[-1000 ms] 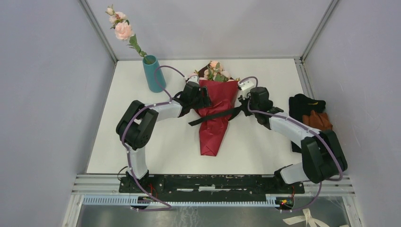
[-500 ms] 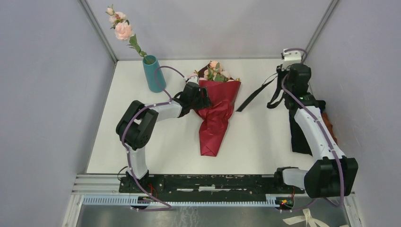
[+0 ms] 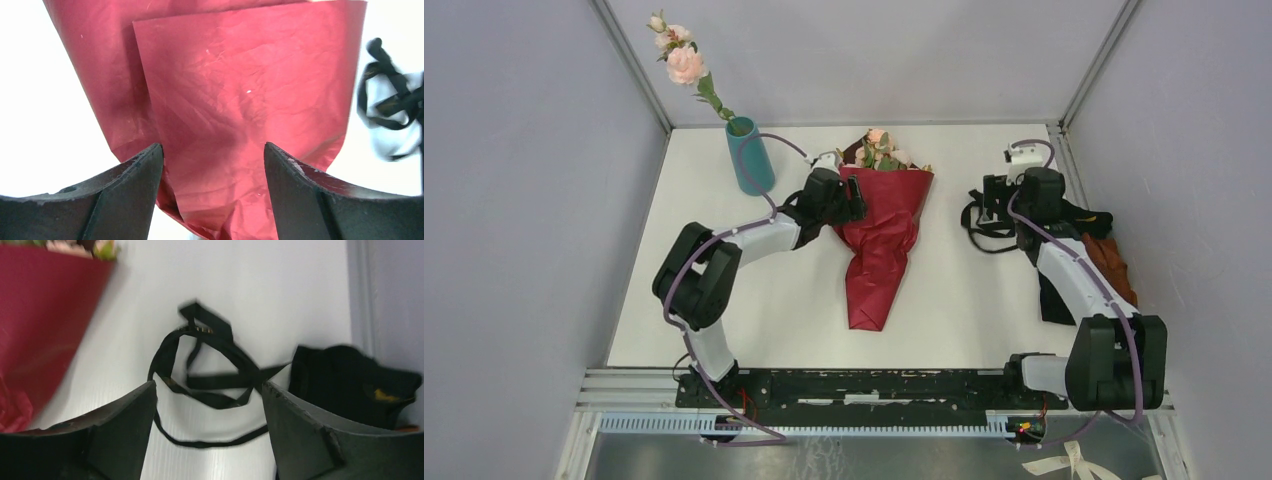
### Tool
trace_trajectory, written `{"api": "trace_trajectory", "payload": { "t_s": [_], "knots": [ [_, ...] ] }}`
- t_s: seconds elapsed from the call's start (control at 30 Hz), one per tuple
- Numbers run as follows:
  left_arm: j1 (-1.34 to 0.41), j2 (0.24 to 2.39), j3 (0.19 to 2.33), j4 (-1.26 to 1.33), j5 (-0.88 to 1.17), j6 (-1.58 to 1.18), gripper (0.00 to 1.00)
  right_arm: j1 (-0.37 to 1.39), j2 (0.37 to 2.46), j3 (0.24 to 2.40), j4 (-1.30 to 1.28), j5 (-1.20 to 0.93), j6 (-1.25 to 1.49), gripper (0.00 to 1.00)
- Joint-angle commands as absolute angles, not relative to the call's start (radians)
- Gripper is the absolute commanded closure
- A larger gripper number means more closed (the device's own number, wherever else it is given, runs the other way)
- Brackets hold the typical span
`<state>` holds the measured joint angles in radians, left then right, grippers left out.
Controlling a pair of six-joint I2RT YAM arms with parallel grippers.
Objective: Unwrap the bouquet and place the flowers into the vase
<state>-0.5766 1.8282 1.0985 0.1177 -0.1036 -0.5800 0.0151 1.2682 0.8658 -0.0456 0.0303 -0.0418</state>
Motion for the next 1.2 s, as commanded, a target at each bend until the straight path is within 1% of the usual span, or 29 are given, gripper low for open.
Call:
{"api": "trace_trajectory", "payload": {
  "t_s": [0.0,0.17,0.33,0.37,0.4,0.5,0.53,0.57,0.7,0.77,0.9,1.0,1.17],
  "knots": [
    [-0.580,1.716,1.097,0.130,-0.126,-0.570,0.20,0.027,1.229,0.793,0.058,0.014,-0.014,0.16],
    [-0.580,1.690,1.078,0.139,-0.100,-0.582,0.21,0.038,1.153,0.731,0.085,-0.029,-0.002,0.16],
    [-0.580,1.697,1.058,0.158,-0.067,-0.587,0.27,0.038,1.077,0.673,0.083,-0.037,-0.001,0.16],
    [-0.580,1.704,1.060,0.158,-0.064,-0.587,0.30,0.039,1.065,0.666,0.079,-0.038,-0.002,0.16],
    [-0.580,1.708,1.059,0.160,-0.061,-0.590,0.34,0.039,1.057,0.661,0.073,-0.039,-0.002,0.16],
    [-0.585,1.709,1.063,0.178,-0.031,-0.601,0.51,0.039,1.031,0.649,0.059,-0.043,-0.002,0.16],
    [-0.591,1.707,1.072,0.179,-0.021,-0.605,0.53,0.038,1.019,0.644,0.059,-0.044,-0.002,0.16],
    [-0.599,1.705,1.083,0.177,-0.015,-0.607,0.52,0.040,1.010,0.639,0.059,-0.049,-0.002,0.16],
    [-0.688,1.699,1.175,0.120,-0.050,-0.587,0.39,0.040,0.971,0.631,0.047,-0.058,-0.002,0.16],
    [-0.743,1.708,1.227,0.100,-0.074,-0.571,0.37,0.041,0.951,0.626,0.043,-0.054,-0.002,0.16],
    [-0.818,1.759,1.312,0.091,-0.064,-0.571,0.36,0.040,0.903,0.622,0.030,-0.036,-0.001,0.17],
    [-0.844,1.780,1.325,0.089,-0.088,-0.576,0.35,0.041,0.891,0.626,0.014,-0.035,-0.001,0.17],
    [-0.811,1.713,1.276,0.007,-0.260,-0.520,0.35,0.040,0.906,0.615,0.013,-0.054,-0.002,0.17]
  ]
}}
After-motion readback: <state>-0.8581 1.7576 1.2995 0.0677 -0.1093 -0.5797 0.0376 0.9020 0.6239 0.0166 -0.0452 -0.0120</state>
